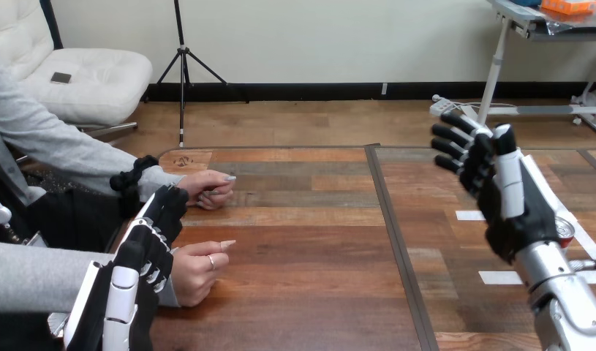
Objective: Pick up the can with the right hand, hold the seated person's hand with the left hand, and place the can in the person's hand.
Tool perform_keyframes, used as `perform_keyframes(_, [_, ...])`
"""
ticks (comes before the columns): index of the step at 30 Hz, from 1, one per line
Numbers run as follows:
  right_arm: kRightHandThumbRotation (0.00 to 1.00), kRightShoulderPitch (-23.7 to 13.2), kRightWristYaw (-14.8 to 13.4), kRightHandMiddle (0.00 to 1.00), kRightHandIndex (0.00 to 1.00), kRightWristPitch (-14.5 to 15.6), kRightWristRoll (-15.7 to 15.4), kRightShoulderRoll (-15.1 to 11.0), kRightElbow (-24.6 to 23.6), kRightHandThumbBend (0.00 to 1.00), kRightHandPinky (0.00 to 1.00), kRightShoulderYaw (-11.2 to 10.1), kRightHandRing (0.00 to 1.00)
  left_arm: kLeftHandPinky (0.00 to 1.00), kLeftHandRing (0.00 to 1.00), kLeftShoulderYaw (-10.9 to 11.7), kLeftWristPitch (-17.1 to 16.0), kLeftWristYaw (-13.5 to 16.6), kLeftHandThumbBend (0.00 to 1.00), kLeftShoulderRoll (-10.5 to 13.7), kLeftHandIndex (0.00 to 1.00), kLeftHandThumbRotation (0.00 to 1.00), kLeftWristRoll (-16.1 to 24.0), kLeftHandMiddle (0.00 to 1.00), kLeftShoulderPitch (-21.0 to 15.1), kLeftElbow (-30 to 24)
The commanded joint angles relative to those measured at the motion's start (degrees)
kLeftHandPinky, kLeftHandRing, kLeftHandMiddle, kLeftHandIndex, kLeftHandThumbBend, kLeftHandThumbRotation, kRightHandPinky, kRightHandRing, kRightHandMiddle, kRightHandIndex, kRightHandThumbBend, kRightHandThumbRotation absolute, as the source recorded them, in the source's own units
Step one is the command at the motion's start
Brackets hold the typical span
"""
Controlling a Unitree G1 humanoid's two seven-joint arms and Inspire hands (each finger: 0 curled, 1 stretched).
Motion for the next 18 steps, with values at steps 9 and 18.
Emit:
perform_keyframes(9, [1.0,-9.9,-1.0,0.87,0.87,-2.4,-0.6,-3.3,8.6,0.88,0.83,-2.0,0.87,1.0,0.97,0.4,-0.6,0.2,0.58,0.1,0.92,1.0,-0.1,0.93,-2.9,-0.6])
perform_keyframes(18, [1.0,-13.6,-3.6,0.85,0.86,-3.2,-2.4,-5.4,15.3,0.89,0.79,-2.7,0.85,1.0,0.97,0.5,-0.8,-0.3,0.58,0.1,0.92,1.0,-0.6,0.94,-3.2,-0.1])
